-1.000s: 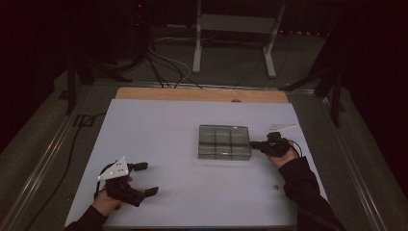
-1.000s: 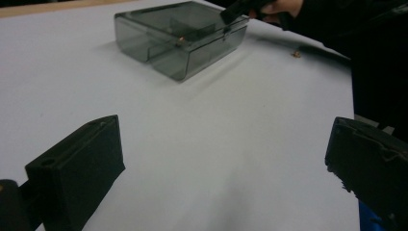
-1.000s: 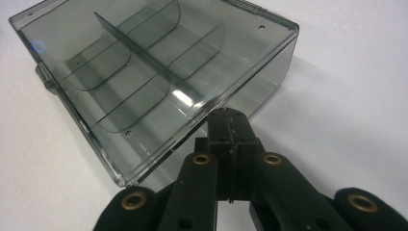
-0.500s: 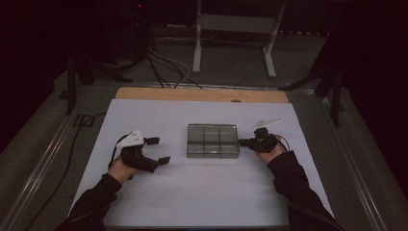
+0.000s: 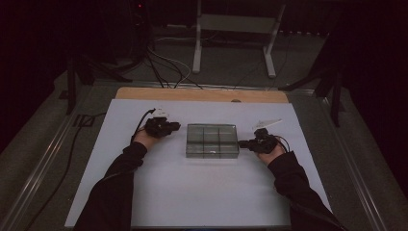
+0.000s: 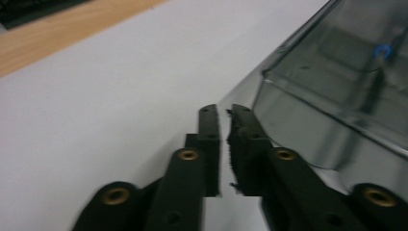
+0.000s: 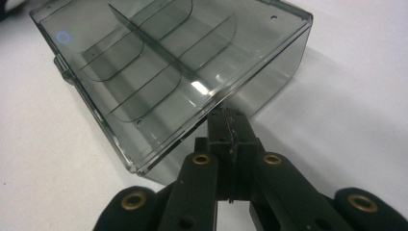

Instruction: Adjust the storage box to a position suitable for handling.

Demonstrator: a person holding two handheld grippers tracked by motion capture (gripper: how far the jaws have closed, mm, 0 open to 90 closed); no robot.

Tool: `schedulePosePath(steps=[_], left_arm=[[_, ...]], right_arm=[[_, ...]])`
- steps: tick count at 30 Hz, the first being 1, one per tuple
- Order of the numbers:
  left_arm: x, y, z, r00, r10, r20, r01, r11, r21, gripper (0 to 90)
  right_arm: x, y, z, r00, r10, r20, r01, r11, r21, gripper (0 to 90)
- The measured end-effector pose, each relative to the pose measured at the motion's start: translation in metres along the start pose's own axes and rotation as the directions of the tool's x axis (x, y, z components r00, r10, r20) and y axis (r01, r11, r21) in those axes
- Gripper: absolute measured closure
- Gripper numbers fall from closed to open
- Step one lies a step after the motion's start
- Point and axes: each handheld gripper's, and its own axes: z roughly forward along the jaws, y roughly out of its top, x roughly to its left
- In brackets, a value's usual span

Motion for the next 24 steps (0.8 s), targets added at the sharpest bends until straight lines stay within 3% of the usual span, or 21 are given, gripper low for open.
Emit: schedulePosePath(steps=[2,7,12,14,20,24], left_arm=[[0.002,0.003,0.011,0.9999,0.015,0.006,-0.016,0.9995,0.027,90.0],[0.002,0.010,0.025,0.9978,0.050,0.044,-0.050,0.9988,-0.002,90.0],[-0.001,0.014,0.026,0.9927,0.073,0.096,-0.073,0.9973,-0.006,90.0],[-0.002,0.015,0.025,0.9917,0.087,0.095,-0.088,0.9962,0.002,90.0],[0.000,0.015,0.024,0.9914,0.075,0.107,-0.076,0.9971,0.003,90.0],[-0.003,0.015,0.022,0.9886,0.100,0.113,-0.101,0.9948,0.012,90.0]], right_arm=[[0.000,0.000,0.000,1.0000,0.001,0.000,-0.001,1.000,0.006,90.0],[0.000,-0.002,0.000,0.9999,0.006,-0.014,-0.006,1.000,0.010,90.0],[0.000,-0.004,0.001,0.9996,0.016,-0.023,-0.016,1.000,0.017,90.0],[0.000,-0.004,0.001,0.9995,0.018,-0.025,-0.018,1.000,0.019,90.0],[0.001,-0.003,0.001,0.9995,0.020,-0.025,-0.020,0.999,0.029,90.0],[0.002,-0.004,0.000,0.9993,0.019,-0.032,-0.018,0.999,0.030,90.0]])
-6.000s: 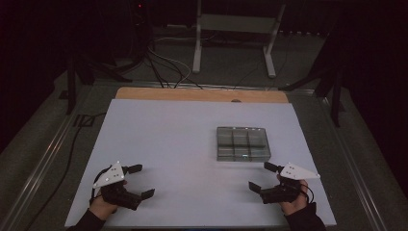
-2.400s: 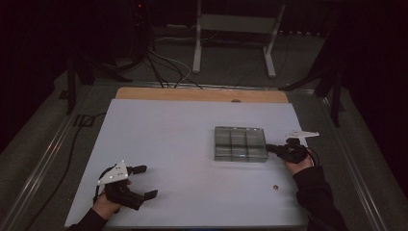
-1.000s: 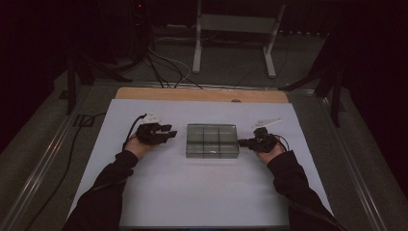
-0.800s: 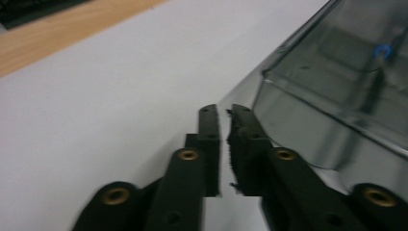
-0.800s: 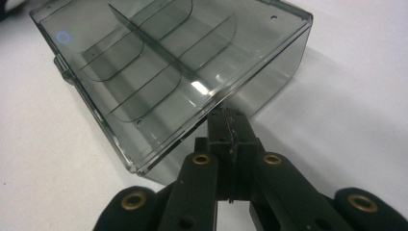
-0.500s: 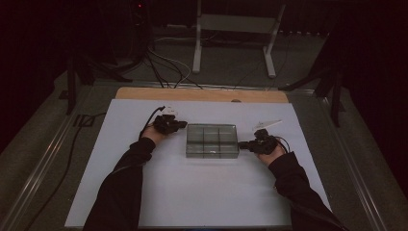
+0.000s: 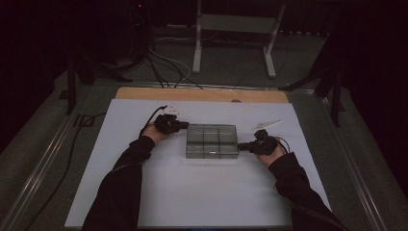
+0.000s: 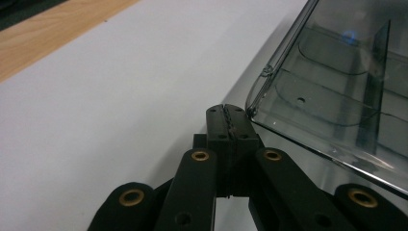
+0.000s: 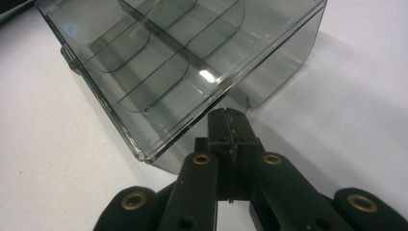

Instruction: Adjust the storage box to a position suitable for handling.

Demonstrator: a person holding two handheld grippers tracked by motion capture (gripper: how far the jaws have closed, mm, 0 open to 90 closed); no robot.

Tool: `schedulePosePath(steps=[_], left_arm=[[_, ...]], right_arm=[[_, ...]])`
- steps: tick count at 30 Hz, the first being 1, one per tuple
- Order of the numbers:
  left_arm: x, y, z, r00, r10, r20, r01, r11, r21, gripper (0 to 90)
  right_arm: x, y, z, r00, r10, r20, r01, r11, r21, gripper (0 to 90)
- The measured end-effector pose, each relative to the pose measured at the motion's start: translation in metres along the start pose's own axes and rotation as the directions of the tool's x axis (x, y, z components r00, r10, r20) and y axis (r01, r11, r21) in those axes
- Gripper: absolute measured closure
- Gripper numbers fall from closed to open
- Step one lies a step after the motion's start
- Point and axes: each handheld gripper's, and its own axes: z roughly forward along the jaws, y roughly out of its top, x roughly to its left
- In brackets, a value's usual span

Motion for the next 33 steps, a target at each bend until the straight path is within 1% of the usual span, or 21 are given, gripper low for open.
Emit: schedulePosePath(steps=[3,5,8,12,16,20,21,22,24,27,30,33], left_arm=[[-0.003,0.000,-0.003,0.9999,0.014,0.005,-0.014,0.9998,0.011,90.0],[-0.005,-0.002,-0.005,0.9997,0.020,0.009,-0.021,0.9997,0.015,90.0],[-0.009,-0.005,-0.009,0.9995,0.020,0.024,-0.020,0.9996,0.018,90.0],[-0.017,-0.009,-0.014,0.9994,0.023,0.025,-0.024,0.9994,0.025,90.0],[-0.026,-0.013,-0.022,0.9984,0.040,0.041,-0.041,0.9987,0.031,90.0],[-0.034,-0.018,-0.028,0.9980,0.038,0.051,-0.040,0.9985,0.037,90.0],[-0.034,-0.018,-0.028,0.9980,0.038,0.051,-0.040,0.9985,0.037,90.0],[-0.038,-0.020,-0.031,0.9977,0.040,0.055,-0.042,0.9983,0.041,90.0],[-0.042,-0.023,-0.033,0.9973,0.039,0.062,-0.042,0.9982,0.042,90.0],[-0.049,-0.026,-0.038,0.9966,0.049,0.067,-0.052,0.9976,0.046,90.0],[-0.056,-0.029,-0.043,0.9953,0.052,0.082,-0.056,0.9971,0.051,90.0],[-0.063,-0.033,-0.047,0.9939,0.057,0.094,-0.063,0.9965,0.055,90.0]], right_arm=[[0.002,-0.001,0.000,0.9999,-0.005,-0.009,0.005,1.000,0.003,90.0],[0.003,-0.002,-0.001,0.9999,0.003,-0.014,-0.003,1.000,0.005,90.0],[0.007,-0.004,-0.002,0.9997,-0.006,-0.024,0.006,1.000,0.011,90.0],[0.015,-0.007,-0.004,0.9994,-0.016,-0.029,0.017,0.999,0.029,90.0],[0.025,-0.010,-0.007,0.9989,-0.031,-0.035,0.033,0.998,0.049,90.0],[0.035,-0.015,-0.009,0.9979,-0.041,-0.050,0.045,0.997,0.066,90.0],[0.035,-0.015,-0.009,0.9979,-0.041,-0.050,0.045,0.997,0.066,90.0],[0.038,-0.017,-0.010,0.9976,-0.043,-0.054,0.046,0.997,0.068,90.0],[0.045,-0.021,-0.011,0.9966,-0.051,-0.065,0.056,0.995,0.078,90.0],[0.052,-0.025,-0.013,0.9955,-0.055,-0.077,0.062,0.994,0.089,90.0],[0.060,-0.029,-0.015,0.9945,-0.058,-0.088,0.066,0.993,0.097,90.0],[0.068,-0.033,-0.018,0.9928,-0.074,-0.094,0.083,0.991,0.106,90.0]])
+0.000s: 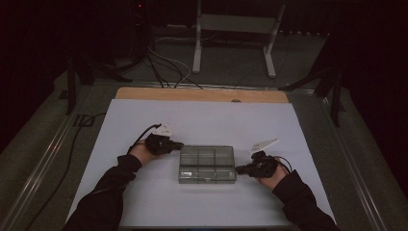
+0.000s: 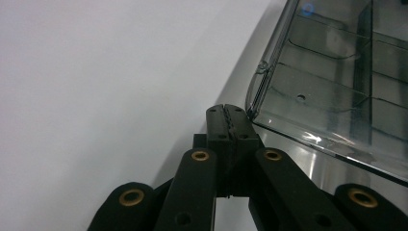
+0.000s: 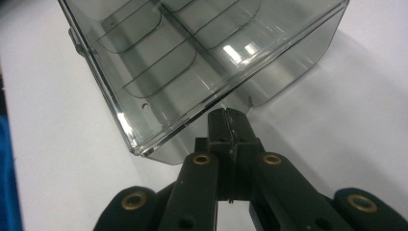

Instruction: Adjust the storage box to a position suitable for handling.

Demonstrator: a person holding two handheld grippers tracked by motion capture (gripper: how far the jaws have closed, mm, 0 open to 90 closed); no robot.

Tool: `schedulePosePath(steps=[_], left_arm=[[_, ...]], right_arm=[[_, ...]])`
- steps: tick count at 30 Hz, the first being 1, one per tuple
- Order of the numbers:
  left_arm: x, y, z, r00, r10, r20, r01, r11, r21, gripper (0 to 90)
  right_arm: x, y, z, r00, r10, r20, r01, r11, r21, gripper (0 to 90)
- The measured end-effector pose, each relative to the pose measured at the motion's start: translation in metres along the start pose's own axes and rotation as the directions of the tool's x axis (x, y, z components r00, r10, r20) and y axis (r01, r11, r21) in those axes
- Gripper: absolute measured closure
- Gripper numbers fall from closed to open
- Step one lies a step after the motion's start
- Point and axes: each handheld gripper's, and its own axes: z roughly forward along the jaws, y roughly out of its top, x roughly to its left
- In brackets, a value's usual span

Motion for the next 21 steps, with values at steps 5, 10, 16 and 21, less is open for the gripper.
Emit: schedulePosePath(steps=[5,10,16,21], left_arm=[[-0.011,-0.004,-0.005,0.9999,0.002,0.014,-0.002,1.0000,0.007,90.0],[-0.025,-0.008,-0.010,0.9993,0.015,0.034,-0.016,0.9997,0.020,90.0],[-0.041,-0.014,-0.015,0.9979,0.017,0.062,-0.018,0.9995,0.024,90.0],[-0.051,-0.016,-0.019,0.9961,0.026,0.084,-0.029,0.9988,0.040,90.0]], right_arm=[[0.013,-0.008,-0.002,0.9998,-0.006,-0.019,0.006,1.000,0.004,90.0],[0.025,-0.018,-0.004,0.9994,-0.019,-0.029,0.020,1.000,0.002,90.0],[0.039,-0.032,-0.008,0.9976,-0.017,-0.068,0.016,1.000,-0.015,90.0],[0.047,-0.041,-0.010,0.9964,-0.031,-0.079,0.030,0.999,-0.023,90.0]])
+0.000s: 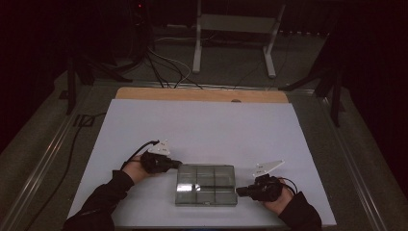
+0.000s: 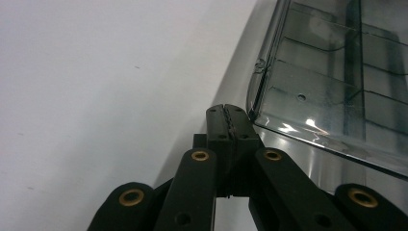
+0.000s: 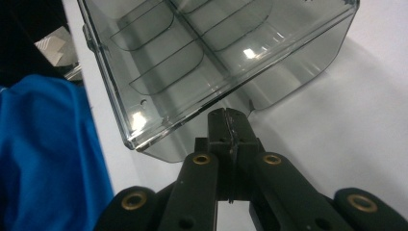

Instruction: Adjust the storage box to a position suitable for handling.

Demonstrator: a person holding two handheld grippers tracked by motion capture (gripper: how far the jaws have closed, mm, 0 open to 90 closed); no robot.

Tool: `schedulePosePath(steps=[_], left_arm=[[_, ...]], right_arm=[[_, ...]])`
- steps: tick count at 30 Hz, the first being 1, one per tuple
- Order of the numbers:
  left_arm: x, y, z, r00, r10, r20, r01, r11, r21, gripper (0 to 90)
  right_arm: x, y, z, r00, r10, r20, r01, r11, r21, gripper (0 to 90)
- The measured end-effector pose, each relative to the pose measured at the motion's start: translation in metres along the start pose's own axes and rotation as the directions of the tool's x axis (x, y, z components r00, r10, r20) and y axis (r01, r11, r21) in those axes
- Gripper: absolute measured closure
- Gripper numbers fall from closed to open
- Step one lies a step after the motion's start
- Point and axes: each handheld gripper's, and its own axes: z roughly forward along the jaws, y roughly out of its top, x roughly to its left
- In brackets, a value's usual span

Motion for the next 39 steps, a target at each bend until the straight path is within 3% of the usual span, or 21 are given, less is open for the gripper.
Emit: schedulePosePath(steps=[8,18,23,32,39], left_arm=[[-0.010,-0.002,-0.002,0.9997,0.013,0.022,-0.013,0.9998,0.011,90.0],[-0.006,-0.005,-0.003,0.9996,0.007,0.027,-0.007,0.9999,-0.010,90.0],[-0.002,-0.009,-0.015,0.9994,-0.023,0.027,0.024,0.9993,-0.028,90.0],[-0.016,-0.016,-0.037,0.9971,0.001,0.076,0.003,0.9990,-0.045,90.0],[-0.031,-0.022,-0.048,0.9952,0.008,0.097,-0.001,0.9979,-0.064,90.0]], right_arm=[[0.007,-0.008,-0.003,0.9998,-0.001,-0.018,0.001,1.000,-0.002,90.0],[0.009,-0.010,-0.005,0.9994,-0.002,-0.035,0.002,1.000,-0.017,90.0],[0.005,-0.009,-0.007,0.9996,-0.028,-0.009,0.028,0.999,-0.037,90.0],[-0.002,-0.011,-0.015,0.9973,-0.072,0.014,0.073,0.995,-0.075,90.0],[0.000,-0.013,-0.014,0.9955,-0.093,0.019,0.094,0.993,-0.066,90.0]])
